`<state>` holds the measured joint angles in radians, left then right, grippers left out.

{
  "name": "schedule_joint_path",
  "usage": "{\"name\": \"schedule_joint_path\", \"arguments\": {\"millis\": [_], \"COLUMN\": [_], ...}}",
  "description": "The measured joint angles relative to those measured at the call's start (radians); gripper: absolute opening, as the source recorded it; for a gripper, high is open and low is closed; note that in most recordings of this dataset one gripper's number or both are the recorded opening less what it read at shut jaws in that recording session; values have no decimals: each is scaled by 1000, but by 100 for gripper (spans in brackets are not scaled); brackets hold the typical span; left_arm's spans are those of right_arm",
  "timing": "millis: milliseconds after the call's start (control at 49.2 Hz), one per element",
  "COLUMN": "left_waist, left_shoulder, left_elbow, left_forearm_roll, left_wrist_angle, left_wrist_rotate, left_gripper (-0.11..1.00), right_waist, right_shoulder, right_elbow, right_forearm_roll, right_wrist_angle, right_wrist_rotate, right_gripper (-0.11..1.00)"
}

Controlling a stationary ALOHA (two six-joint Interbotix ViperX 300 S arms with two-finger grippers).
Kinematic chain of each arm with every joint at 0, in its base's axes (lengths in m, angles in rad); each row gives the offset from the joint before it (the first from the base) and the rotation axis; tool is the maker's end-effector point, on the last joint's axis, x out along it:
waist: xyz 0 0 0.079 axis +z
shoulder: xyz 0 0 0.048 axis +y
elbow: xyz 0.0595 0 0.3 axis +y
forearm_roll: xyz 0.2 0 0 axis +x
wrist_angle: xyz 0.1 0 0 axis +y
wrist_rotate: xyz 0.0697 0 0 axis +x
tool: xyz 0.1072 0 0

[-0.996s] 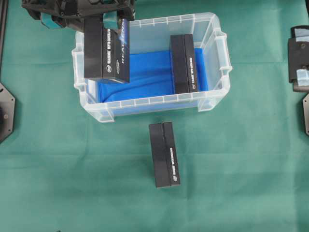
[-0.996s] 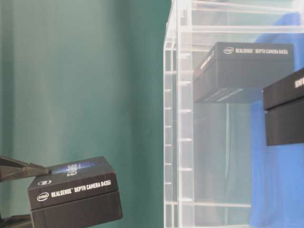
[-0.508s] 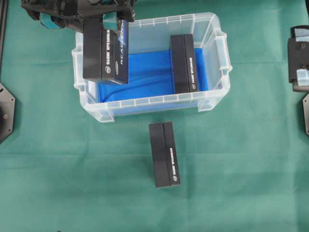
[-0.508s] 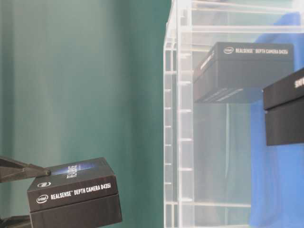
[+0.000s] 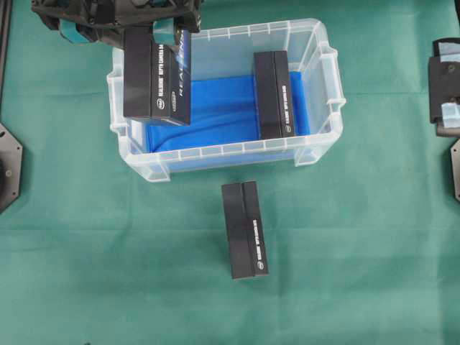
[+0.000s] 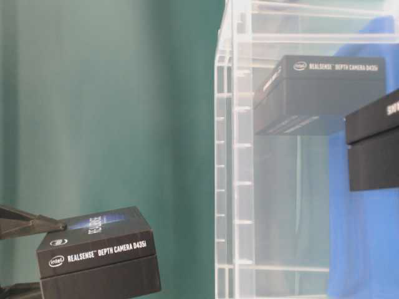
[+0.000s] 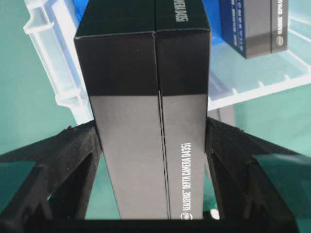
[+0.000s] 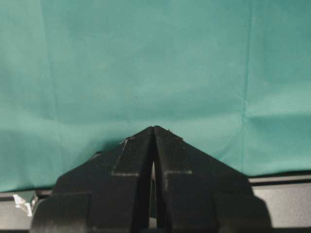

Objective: Take the box out of the case with the left arm.
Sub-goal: 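Close the left gripper and lift the left box out of the case, then swing the held box out to the table left of the first box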

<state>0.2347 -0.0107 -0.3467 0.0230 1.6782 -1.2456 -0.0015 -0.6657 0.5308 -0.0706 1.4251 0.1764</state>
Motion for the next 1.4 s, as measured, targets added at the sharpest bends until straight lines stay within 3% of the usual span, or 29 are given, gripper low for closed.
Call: {"name": "schedule_joint_path", "arguments": {"millis": [1159, 1402], "left_waist": [0, -23], "left_shoulder": [0, 0], "left_elbow": [-2, 0], "left_forearm_roll": [0, 0], "left_wrist_angle": [-2, 0], "left_wrist_rotate": [0, -31], "left_gripper": [60, 60], "right_waist": [0, 0], "right_shoulder": [0, 0], "right_elbow": [2, 0], "right_forearm_roll": [2, 0], "right_wrist_angle": [0, 0], "right_wrist_rotate": [0, 0], "right_gripper": [0, 0]}}
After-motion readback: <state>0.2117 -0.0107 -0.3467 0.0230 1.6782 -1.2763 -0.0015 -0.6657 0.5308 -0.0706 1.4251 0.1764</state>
